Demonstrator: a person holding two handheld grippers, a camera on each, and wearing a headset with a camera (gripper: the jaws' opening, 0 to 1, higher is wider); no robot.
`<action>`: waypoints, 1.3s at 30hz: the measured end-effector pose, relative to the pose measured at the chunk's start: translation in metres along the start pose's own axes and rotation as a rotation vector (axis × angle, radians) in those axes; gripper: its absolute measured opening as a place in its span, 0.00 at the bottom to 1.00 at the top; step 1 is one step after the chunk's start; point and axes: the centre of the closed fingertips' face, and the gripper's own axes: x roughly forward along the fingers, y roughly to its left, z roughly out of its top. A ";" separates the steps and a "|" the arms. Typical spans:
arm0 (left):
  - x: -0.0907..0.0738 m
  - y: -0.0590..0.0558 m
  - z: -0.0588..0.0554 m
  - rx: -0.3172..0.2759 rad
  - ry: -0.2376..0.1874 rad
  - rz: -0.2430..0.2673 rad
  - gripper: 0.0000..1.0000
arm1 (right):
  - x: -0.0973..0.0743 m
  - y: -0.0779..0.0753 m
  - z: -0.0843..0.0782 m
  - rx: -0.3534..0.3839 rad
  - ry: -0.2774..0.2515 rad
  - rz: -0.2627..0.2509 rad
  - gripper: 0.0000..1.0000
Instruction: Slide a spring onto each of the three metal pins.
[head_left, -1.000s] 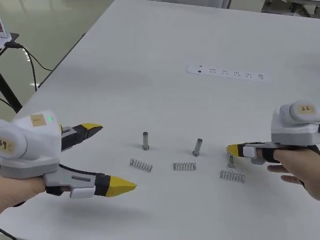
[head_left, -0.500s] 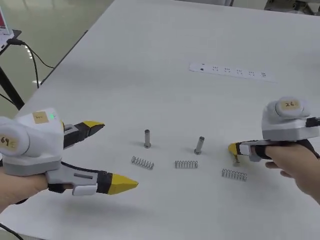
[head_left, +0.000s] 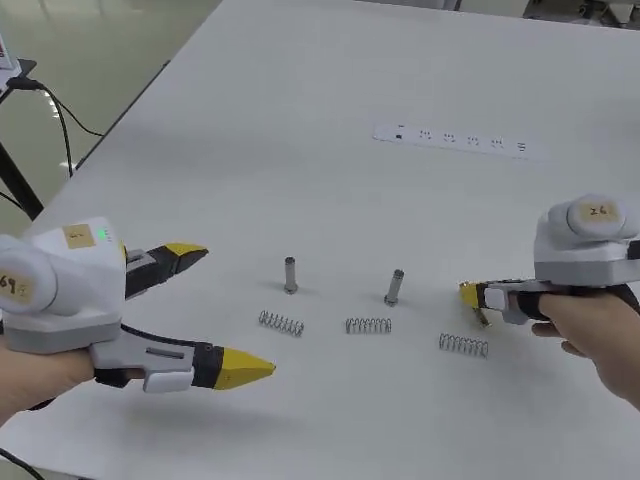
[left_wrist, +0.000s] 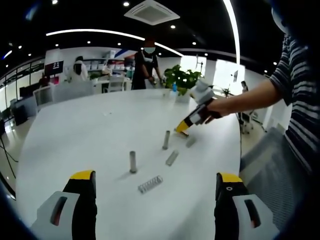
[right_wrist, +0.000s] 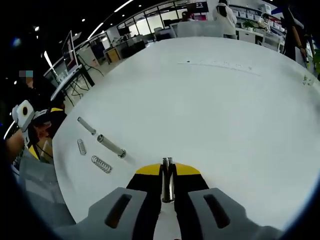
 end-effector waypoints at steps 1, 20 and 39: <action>0.000 0.000 0.000 0.001 0.000 0.000 0.97 | -0.002 0.001 0.000 0.001 -0.009 0.004 0.05; 0.001 -0.004 0.003 0.010 -0.005 -0.004 0.97 | -0.018 0.006 0.011 -0.062 -0.142 0.023 0.05; -0.001 -0.009 0.003 0.011 -0.007 -0.007 0.97 | -0.023 0.009 0.007 -0.117 -0.168 0.012 0.05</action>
